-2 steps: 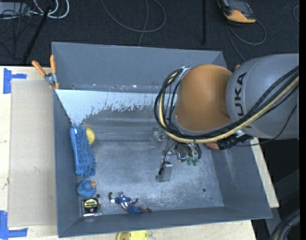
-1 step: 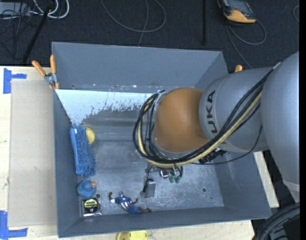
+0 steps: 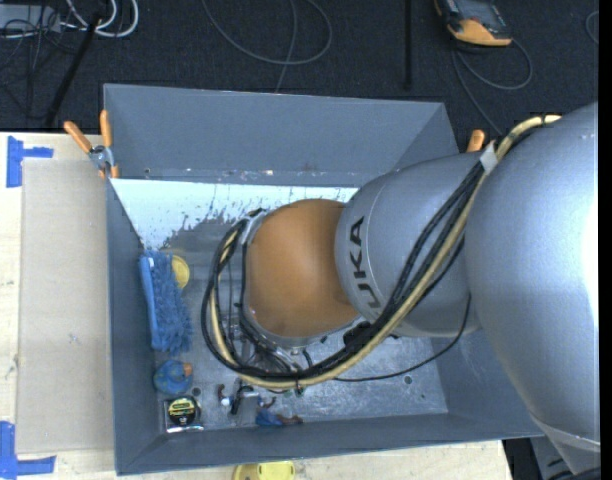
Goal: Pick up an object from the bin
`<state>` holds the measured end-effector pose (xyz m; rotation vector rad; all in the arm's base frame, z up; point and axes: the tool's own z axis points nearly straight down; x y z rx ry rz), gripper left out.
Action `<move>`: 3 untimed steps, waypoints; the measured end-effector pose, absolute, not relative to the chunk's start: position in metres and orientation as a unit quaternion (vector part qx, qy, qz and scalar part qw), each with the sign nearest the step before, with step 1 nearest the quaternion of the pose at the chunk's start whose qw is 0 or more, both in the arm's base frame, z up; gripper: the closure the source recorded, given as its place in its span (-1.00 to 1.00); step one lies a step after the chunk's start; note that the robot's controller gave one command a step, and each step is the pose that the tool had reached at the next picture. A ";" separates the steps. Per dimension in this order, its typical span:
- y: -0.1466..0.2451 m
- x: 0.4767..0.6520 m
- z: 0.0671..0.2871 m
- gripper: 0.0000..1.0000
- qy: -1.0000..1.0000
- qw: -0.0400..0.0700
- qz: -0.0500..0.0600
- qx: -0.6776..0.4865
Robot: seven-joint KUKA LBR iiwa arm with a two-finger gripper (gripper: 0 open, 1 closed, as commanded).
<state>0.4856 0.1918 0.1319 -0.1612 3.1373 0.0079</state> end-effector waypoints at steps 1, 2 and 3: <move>0.160 0.495 0.114 -1.00 1.000 -0.001 0.000 -0.012; 0.153 0.479 0.073 -1.00 0.998 0.012 0.002 -0.060; 0.144 0.477 0.071 1.00 1.000 0.001 0.001 0.016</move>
Offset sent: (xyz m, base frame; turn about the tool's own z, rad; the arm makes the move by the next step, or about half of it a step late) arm -0.0136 -0.0401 -0.0619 -0.0200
